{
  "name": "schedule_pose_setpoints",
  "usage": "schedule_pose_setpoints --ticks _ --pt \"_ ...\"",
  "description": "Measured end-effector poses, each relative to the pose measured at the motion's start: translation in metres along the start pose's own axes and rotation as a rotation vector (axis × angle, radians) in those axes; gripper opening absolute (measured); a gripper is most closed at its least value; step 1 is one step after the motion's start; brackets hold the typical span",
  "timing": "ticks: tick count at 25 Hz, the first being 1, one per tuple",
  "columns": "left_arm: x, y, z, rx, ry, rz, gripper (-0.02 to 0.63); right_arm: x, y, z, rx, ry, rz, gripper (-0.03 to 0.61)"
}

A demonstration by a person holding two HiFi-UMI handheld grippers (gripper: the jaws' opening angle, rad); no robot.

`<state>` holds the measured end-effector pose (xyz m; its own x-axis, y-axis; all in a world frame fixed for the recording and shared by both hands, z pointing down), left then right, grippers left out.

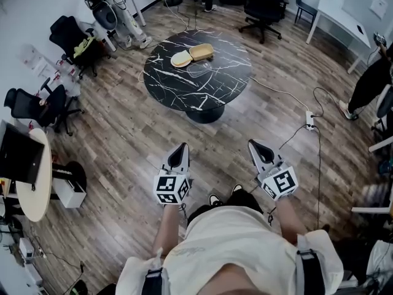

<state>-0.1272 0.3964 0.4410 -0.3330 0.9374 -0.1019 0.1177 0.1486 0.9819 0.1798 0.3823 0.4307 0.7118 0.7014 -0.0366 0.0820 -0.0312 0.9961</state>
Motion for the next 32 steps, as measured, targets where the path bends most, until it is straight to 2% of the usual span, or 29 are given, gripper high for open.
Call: schedule_pose_setpoints --ticks 7,8,10,11,17,24,27,32 --pt "-0.022 -0.006 0.012 -0.034 -0.007 -0.005 0.026 -0.001 0.004 0.021 -0.008 -0.019 0.0 0.006" --pt "-0.027 -0.006 0.014 -0.036 -0.012 -0.013 0.043 -0.001 0.005 0.025 -0.01 -0.026 -0.001 0.006" --pt "-0.036 -0.005 0.019 -0.025 -0.018 -0.033 0.156 -0.002 0.006 0.034 -0.012 -0.041 -0.003 0.006" --pt "-0.04 -0.006 0.021 -0.018 -0.022 -0.041 0.161 -0.002 0.006 0.04 -0.015 -0.047 -0.002 0.006" --pt "-0.062 -0.014 0.038 -0.044 -0.057 -0.051 0.16 -0.005 0.001 0.083 -0.012 -0.085 0.014 0.006" --pt "-0.084 -0.008 0.053 -0.025 -0.095 -0.059 0.16 -0.02 0.007 0.118 0.048 -0.114 -0.02 0.006" --pt "-0.096 -0.006 0.048 -0.023 -0.102 -0.073 0.16 -0.034 0.006 0.127 0.116 -0.114 -0.019 0.006" --pt "-0.121 -0.005 0.022 -0.017 -0.112 -0.085 0.16 -0.065 0.011 0.138 0.097 -0.123 -0.015 0.006"
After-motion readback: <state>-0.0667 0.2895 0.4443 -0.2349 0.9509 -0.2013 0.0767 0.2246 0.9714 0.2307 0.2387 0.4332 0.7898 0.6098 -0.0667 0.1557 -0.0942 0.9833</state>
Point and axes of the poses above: the fingertips, and each gripper's own axes: x backward along the fingers, z to its right, y out of its underside, the point moved 9 cm from there along x, backward along the fingers, and after that the axes turned 1 degree about z, right-handed, at the moved point
